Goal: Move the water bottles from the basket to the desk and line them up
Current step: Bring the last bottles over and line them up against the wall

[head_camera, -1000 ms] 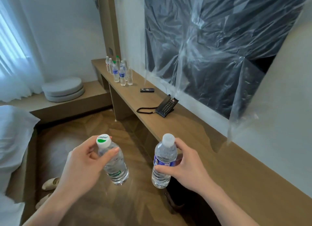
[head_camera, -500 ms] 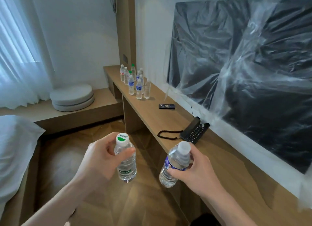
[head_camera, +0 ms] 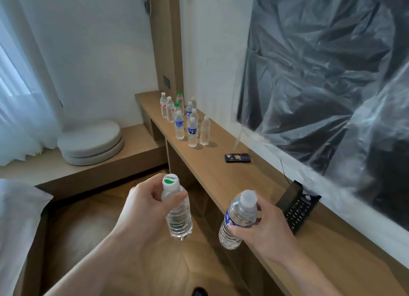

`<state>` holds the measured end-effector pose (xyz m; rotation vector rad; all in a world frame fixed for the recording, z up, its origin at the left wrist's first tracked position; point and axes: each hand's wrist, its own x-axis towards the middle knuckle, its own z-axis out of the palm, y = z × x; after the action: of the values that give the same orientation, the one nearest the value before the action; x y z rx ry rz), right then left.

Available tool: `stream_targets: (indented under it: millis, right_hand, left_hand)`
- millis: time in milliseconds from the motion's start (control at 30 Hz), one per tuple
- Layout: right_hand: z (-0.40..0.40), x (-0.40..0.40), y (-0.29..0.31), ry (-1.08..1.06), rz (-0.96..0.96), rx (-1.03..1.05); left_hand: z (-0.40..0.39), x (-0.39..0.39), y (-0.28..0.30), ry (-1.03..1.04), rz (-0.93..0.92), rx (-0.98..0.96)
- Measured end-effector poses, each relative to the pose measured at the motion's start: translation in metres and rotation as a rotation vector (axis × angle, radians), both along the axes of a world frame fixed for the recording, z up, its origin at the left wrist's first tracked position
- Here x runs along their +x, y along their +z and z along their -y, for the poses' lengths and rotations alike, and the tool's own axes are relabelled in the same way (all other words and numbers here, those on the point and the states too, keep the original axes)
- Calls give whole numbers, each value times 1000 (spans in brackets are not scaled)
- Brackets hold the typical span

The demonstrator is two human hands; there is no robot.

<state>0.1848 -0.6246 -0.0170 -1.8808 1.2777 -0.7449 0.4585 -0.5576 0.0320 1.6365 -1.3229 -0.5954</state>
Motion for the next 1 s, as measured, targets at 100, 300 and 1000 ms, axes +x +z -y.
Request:
stream_targets:
  millis: [100,300,1000]
  right_hand:
    - [68,38,-8,36,-5,13]
    - [189,122,0,148,-45,11]
    - [461,419,6,89,-196,26]
  left_hand:
    - [57,39,-4,35,6,14]
    - [150,118,-4,130,25,29]
    - [439,437,-29,54,14,65]
